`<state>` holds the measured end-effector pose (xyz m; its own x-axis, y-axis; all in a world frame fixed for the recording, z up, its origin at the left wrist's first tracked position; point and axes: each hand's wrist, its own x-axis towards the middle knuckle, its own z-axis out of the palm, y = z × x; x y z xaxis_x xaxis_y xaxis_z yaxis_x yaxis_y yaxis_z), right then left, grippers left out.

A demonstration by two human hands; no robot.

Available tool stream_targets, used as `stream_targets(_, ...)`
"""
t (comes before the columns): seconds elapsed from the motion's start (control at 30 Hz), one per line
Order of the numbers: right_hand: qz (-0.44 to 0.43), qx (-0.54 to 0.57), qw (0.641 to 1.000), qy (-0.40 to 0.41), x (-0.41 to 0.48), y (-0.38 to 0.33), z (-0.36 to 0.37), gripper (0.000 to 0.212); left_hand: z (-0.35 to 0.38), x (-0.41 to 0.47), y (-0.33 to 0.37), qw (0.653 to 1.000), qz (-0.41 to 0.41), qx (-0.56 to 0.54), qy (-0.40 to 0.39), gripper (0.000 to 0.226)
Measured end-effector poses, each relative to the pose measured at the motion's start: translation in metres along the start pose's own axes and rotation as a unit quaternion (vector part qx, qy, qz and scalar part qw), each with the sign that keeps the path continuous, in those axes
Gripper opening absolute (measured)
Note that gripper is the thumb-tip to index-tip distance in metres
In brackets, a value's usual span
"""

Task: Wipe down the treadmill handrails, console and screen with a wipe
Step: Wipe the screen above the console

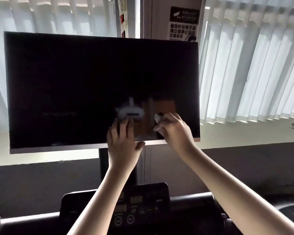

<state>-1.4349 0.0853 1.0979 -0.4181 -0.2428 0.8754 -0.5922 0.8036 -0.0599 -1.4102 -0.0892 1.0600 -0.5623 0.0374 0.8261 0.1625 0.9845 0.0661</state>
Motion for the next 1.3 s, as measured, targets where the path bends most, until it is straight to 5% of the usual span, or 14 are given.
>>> stream_targets(0.1, -0.017, 0.027, 0.999, 0.012, -0.002, 0.000, 0.003, 0.011, 0.001, 0.000, 0.000, 1.000, 0.002, 0.006, 0.007, 0.088)
stream_targets(0.27, -0.250, 0.001, 0.962, -0.108, -0.003, 0.020, -0.007, 0.023, 0.001, 0.000, -0.001, 1.000, 0.007, 0.009, 0.014, 0.088)
stream_targets(0.43, -0.068, 0.063, 0.994, 0.052, 0.025, 0.032, 0.001, 0.013, 0.000, 0.000, 0.001, 1.000, 0.001, 0.011, 0.014, 0.089)
stream_targets(0.63, -0.335, -0.012, 0.939, -0.076, 0.017, 0.042, -0.006, 0.020, -0.001, 0.000, 0.002, 1.000, -0.008, 0.015, 0.008, 0.089)
stream_targets(0.83, -0.119, 0.057, 0.988, 0.085, 0.056, 0.044, 0.000, 0.016, -0.002, 0.001, 0.005, 1.000, -0.030, 0.002, 0.002, 0.089)
stream_targets(1.03, -0.327, 0.025, 0.942, -0.078, 0.033, 0.052, -0.006, 0.019, 0.000, 0.001, 0.009, 0.999, -0.041, -0.010, 0.002, 0.087)
stream_targets(1.2, -0.124, 0.055, 0.988, 0.079, 0.066, 0.058, -0.015, 0.007, 0.000, 0.006, 0.022, 0.998, -0.066, 0.010, 0.000, 0.091)
stream_targets(1.3, -0.200, 0.053, 0.978, 0.034, 0.047, 0.051, -0.001, 0.017, 0.003, 0.002, 0.026, 0.998, -0.056, 0.013, 0.010, 0.094)
